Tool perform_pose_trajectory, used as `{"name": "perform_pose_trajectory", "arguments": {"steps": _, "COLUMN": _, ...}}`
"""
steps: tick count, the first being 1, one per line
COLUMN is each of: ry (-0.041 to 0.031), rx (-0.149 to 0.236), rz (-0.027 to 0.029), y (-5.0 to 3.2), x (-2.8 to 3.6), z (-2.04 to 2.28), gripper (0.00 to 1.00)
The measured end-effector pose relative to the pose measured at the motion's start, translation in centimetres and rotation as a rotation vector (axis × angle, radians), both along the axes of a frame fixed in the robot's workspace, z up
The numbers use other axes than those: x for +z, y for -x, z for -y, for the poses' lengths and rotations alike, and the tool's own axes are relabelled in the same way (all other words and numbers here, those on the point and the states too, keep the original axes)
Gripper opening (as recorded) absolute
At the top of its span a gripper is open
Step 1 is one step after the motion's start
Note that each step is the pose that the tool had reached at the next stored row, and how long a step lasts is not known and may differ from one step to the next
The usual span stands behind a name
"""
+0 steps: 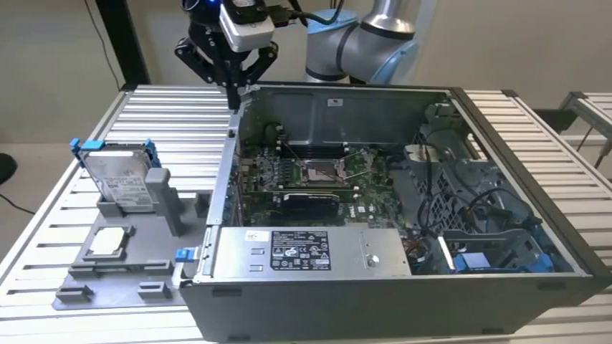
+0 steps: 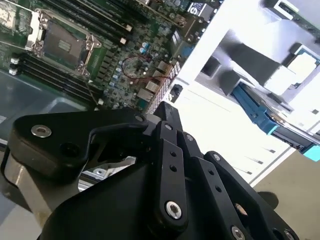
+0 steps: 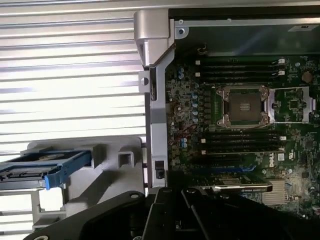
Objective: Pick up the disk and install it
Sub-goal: 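Reach for the disk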
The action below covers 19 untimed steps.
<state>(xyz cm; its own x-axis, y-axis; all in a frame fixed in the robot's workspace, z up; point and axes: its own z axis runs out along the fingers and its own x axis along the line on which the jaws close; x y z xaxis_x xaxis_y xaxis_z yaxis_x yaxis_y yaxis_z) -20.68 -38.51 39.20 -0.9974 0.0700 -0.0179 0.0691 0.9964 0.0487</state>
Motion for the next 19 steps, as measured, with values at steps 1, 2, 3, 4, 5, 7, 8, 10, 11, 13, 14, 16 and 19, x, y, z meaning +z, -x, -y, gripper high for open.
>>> {"name": "perform_pose_trajectory", "arguments": {"steps": 1, "ry": 0.0000, "rx": 0.000, "rz": 0.0000, "y": 0.39, "x": -0.01, "z": 0.00, "gripper": 0.00}}
{"name": "perform_pose_trajectory", "arguments": {"steps": 2, "ry": 0.0000, "rx": 0.000, "rz": 0.0001, "y": 0.77, "x": -0.02, "z": 0.00, "gripper": 0.00}}
{"name": "perform_pose_trajectory", "arguments": {"steps": 3, "ry": 0.0000, "rx": 0.001, "rz": 0.0001, "y": 1.11, "x": -0.02, "z": 0.00, "gripper": 0.00}}
{"name": "perform_pose_trajectory", "arguments": {"steps": 4, "ry": 0.0000, "rx": 0.001, "rz": 0.0001, "y": 1.42, "x": -0.02, "z": 0.00, "gripper": 0.00}}
{"name": "perform_pose_trajectory", "arguments": {"steps": 5, "ry": 0.0000, "rx": 0.001, "rz": 0.0000, "y": 1.67, "x": -0.02, "z": 0.00, "gripper": 0.00}}
{"name": "perform_pose_trajectory", "arguments": {"steps": 7, "ry": -0.0001, "rx": 0.001, "rz": 0.0000, "y": 2.19, "x": -0.03, "z": 0.00, "gripper": 0.00}}
{"name": "perform_pose_trajectory", "arguments": {"steps": 8, "ry": 0.0000, "rx": 0.001, "rz": 0.0000, "y": 2.54, "x": -0.03, "z": 0.00, "gripper": 0.00}}
{"name": "perform_pose_trajectory", "arguments": {"steps": 10, "ry": 0.0000, "rx": 0.001, "rz": 0.0000, "y": 3.18, "x": -0.03, "z": 0.00, "gripper": 0.00}}
{"name": "perform_pose_trajectory", "arguments": {"steps": 11, "ry": 0.0000, "rx": 0.002, "rz": 0.0000, "y": 3.45, "x": -0.03, "z": 0.00, "gripper": 0.00}}
{"name": "perform_pose_trajectory", "arguments": {"steps": 13, "ry": 0.0000, "rx": 0.003, "rz": 0.0000, "y": 3.97, "x": -0.03, "z": 0.00, "gripper": 0.00}}
{"name": "perform_pose_trajectory", "arguments": {"steps": 14, "ry": -0.0001, "rx": 0.004, "rz": 0.0001, "y": 4.23, "x": -0.03, "z": 0.00, "gripper": 0.00}}
{"name": "perform_pose_trajectory", "arguments": {"steps": 16, "ry": 0.0000, "rx": 0.006, "rz": 0.0000, "y": 4.77, "x": -0.03, "z": 0.00, "gripper": 0.00}}
{"name": "perform_pose_trajectory", "arguments": {"steps": 19, "ry": 0.0000, "rx": 0.008, "rz": 0.0000, "y": 5.70, "x": -0.03, "z": 0.00, "gripper": 0.00}}
